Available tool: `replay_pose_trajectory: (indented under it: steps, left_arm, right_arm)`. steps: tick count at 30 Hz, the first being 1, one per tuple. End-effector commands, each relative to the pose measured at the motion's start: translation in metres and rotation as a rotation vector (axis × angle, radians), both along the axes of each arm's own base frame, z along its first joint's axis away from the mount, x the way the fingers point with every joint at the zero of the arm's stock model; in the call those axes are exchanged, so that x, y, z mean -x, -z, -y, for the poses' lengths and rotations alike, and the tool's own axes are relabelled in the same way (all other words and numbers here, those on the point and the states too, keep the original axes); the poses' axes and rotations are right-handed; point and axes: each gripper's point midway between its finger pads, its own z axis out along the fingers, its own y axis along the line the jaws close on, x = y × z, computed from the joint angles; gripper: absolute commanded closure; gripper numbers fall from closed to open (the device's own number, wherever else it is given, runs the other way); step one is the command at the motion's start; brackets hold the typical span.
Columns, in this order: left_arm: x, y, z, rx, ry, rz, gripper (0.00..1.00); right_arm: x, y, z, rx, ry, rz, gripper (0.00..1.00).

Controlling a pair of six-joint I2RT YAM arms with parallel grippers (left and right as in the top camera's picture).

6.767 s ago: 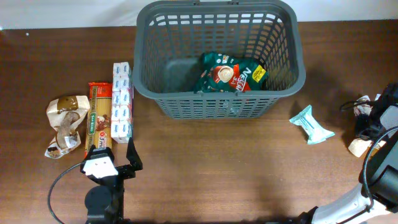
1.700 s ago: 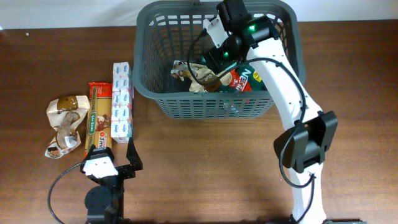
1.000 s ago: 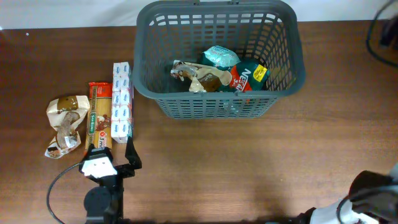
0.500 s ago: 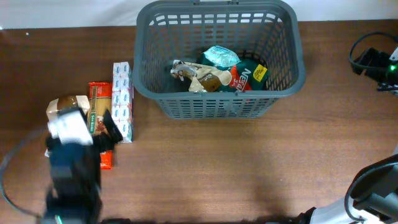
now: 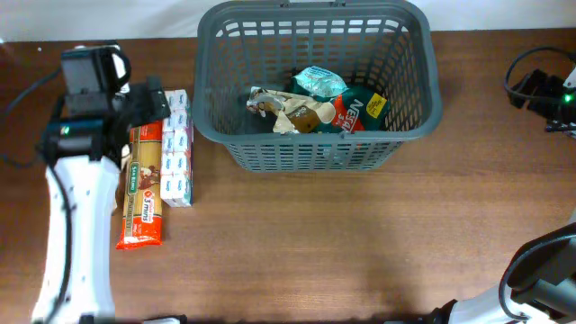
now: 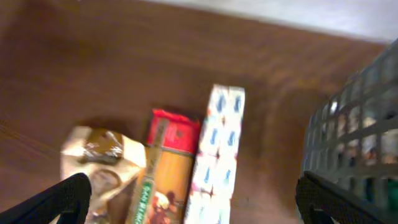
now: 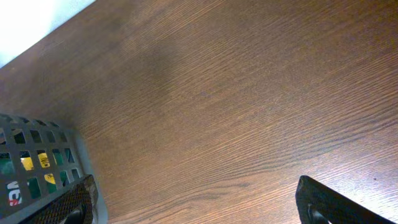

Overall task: Pack container
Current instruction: 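Retract the right arm and grasp the Kleenex tissue pack with the left gripper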

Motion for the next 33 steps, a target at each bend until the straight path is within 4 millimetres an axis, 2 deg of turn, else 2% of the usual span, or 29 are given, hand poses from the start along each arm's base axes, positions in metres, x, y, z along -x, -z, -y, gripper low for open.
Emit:
replay_pose_trajectory:
  steps: [1, 3, 6, 8, 9, 10, 22, 25, 27, 30, 31, 33]
  left_arm:
    - [-0.010, 0.049, 0.015, 0.081, 0.071, -0.141, 0.01]
    - [-0.012, 0.068, 0.015, 0.089, 0.075, -0.197, 0.00]
    - [-0.012, 0.099, 0.024, 0.096, 0.173, -0.292, 0.16]
    - [-0.009, 0.116, 0.025, 0.097, 0.188, -0.345, 0.20]
    - [-0.009, 0.122, 0.025, 0.097, 0.194, -0.364, 0.21]
    - [-0.009, 0.139, 0.025, 0.096, 0.209, -0.409, 0.21]
    - [-0.002, 0.225, 0.025, 0.116, 0.248, -0.620, 0.26]
    - [-0.001, 0.234, 0.025, 0.120, 0.247, -0.637, 0.30]
    - [-0.001, 0.235, 0.025, 0.121, 0.246, -0.641, 0.43]
    - [-0.002, 0.234, 0.025, 0.121, 0.246, -0.637, 0.88]
    - [-0.002, 0.233, 0.025, 0.121, 0.246, -0.638, 0.98]
    - [-0.006, 0.225, 0.025, 0.119, 0.247, -0.633, 0.98]
  right_arm:
    - [0.001, -0.004, -0.003, -0.003, 0.002, 0.012, 0.01]
    - [0.001, -0.004, -0.003, -0.003, 0.002, 0.012, 0.01]
    - [0.001, -0.004, -0.003, -0.003, 0.002, 0.012, 0.01]
    - [0.001, -0.004, -0.003, -0.003, 0.002, 0.012, 0.01]
    - [0.001, -0.004, -0.003, -0.002, 0.002, 0.012, 0.01]
    - [0.001, -0.004, -0.003, -0.003, 0.002, 0.012, 0.01]
    - [0.001, -0.004, -0.003, -0.003, 0.002, 0.012, 0.01]
    - [0.001, -0.004, -0.003, -0.003, 0.002, 0.012, 0.01]
    - [0.001, -0.004, -0.003, -0.002, 0.002, 0.012, 0.01]
    - [0.001, -0.004, -0.003, -0.002, 0.002, 0.012, 0.01]
    - [0.001, -0.004, -0.003, -0.003, 0.002, 0.012, 0.01]
    - [0.001, -0.004, -0.003, -0.003, 0.002, 0.012, 0.01]
